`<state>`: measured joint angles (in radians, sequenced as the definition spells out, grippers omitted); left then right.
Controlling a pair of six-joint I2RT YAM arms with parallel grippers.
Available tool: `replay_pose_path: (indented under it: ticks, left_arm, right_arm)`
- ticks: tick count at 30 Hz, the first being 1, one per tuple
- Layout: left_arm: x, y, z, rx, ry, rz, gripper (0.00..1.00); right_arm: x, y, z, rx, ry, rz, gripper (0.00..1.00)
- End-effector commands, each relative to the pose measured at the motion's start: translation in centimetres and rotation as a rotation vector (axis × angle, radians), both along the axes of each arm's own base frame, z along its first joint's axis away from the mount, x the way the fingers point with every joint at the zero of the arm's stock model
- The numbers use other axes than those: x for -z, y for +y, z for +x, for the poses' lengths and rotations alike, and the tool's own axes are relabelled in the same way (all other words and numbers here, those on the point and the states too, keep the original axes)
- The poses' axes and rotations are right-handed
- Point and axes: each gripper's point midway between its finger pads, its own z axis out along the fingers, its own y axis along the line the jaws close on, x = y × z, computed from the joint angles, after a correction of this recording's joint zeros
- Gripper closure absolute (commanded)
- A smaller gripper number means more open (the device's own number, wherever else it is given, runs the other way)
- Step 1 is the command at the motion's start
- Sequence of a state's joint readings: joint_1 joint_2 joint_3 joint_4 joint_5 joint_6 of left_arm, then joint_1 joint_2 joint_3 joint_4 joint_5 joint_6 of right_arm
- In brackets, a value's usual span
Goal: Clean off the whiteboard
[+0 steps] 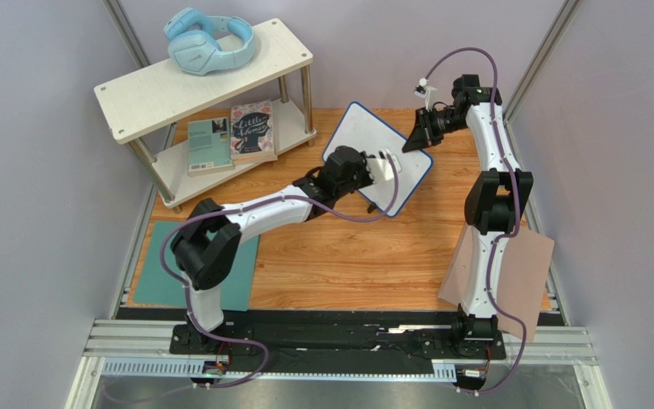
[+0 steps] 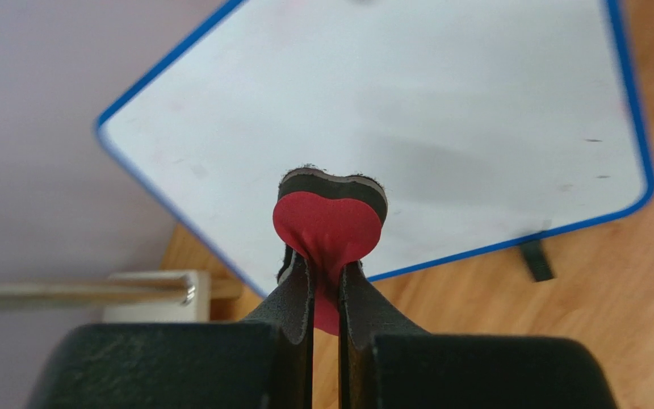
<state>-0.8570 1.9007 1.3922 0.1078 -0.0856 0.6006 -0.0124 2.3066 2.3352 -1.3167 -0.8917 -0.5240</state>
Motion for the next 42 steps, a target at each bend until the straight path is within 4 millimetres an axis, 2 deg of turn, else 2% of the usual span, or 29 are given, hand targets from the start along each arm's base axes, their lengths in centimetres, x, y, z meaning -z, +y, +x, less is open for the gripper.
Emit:
replay_pose_path:
  ticks: [1,2,3,4,6,7,9,10,17,18,20,22,24,25,29,31,32,33,34,35,41,42]
  left_arm:
    - [-7.3,5.5,1.7,-0.223,-0.113,-0.154,1.0]
    - [-7.4,6.1,1.6,-0.238,-0.108,-0.165,1.0]
    - [-8.0,7.0,1.5,-0.273,-0.104,-0.197,1.0]
    - [-7.2,7.5,1.2,-0.282,-0.083,-0.197,1.0]
    - [-7.2,7.9,0.5,-0.285,-0.056,-0.23,1.0]
    - [-6.3,8.2,0.1,-0.285,-0.033,-0.219,1.0]
    - [-6.0,8.4,-0.5,-0.285,-0.01,-0.231,1.0]
    - [-5.1,8.6,-0.8,-0.289,0.014,-0.228,1.0]
    - [-2.7,9.8,-1.9,-0.401,0.15,-0.281,1.0]
    - [-2.3,9.5,-2.2,-0.387,0.175,-0.278,0.98]
    - [-1.4,9.4,-2.8,-0.384,0.228,-0.275,0.78]
    - [-0.7,8.9,-3.5,-0.361,0.279,-0.275,0.35]
    - [0.3,8.8,-4.4,-0.355,0.342,-0.269,0.3]
    - [0.7,8.8,-5.0,-0.351,0.368,-0.266,0.25]
    - [1.5,8.8,-6.4,-0.352,0.476,-0.255,0.18]
    - [1.9,9.7,-6.6,-0.446,0.589,-0.239,0.17]
    - [3.4,10.0,-6.5,-0.495,0.646,-0.202,0.16]
    - [4.1,10.2,-6.8,-0.524,0.691,-0.178,0.16]
    - [3.9,10.6,-7.0,-0.564,0.745,-0.155,0.15]
    - [5.7,10.7,-7.1,-0.59,0.792,-0.113,0.15]
    - [7.6,8.5,-10.3,-0.528,1.035,-0.138,0.15]
    - [7.9,8.5,-10.5,-0.536,1.056,-0.142,0.15]
  right_arm:
    - [5.3,0.4,-3.8,-0.098,0.185,-0.145,0.86]
    - [5.3,0.4,-3.6,-0.091,0.181,-0.142,0.8]
    - [5.3,0.3,-3.5,-0.087,0.178,-0.143,0.67]
    - [5.2,0.5,-3.4,-0.082,0.177,-0.139,0.6]
    - [5.1,0.5,-3.1,-0.073,0.168,-0.141,0.46]
    - [4.9,0.5,-3.0,-0.066,0.166,-0.141,0.43]
    - [4.7,0.6,-2.8,-0.064,0.153,-0.14,0.36]
    - [4.6,0.5,-2.7,-0.06,0.149,-0.14,0.35]
    - [4.1,0.1,-2.4,-0.041,0.125,-0.163,0.23]
    - [3.7,0.1,-2.3,-0.035,0.117,-0.162,0.22]
    - [3.6,0.0,-1.9,-0.015,0.1,-0.167,0.18]
    - [2.8,-0.5,-1.5,0.034,0.078,-0.191,0.15]
    - [2.5,-1.0,-0.5,0.081,0.042,-0.219,0.1]
    - [1.7,-1.1,-0.4,0.106,0.031,-0.218,0.09]
    - [0.0,-2.0,0.5,0.168,-0.008,-0.211,0.03]
    - [-0.7,-2.2,0.4,0.183,-0.018,-0.199,0.02]
    - [-1.0,-2.2,0.4,0.186,-0.025,-0.197,0.01]
    - [-1.2,-2.2,0.4,0.187,-0.028,-0.196,0.01]
    - [-1.2,-2.1,0.2,0.188,-0.027,-0.195,0.0]
    - [-1.7,-2.2,0.1,0.194,-0.038,-0.192,0.0]
    - [-3.9,-2.8,-0.6,0.226,-0.086,-0.223,0.0]
    - [-5.3,-3.0,-1.0,0.236,-0.122,-0.231,0.0]
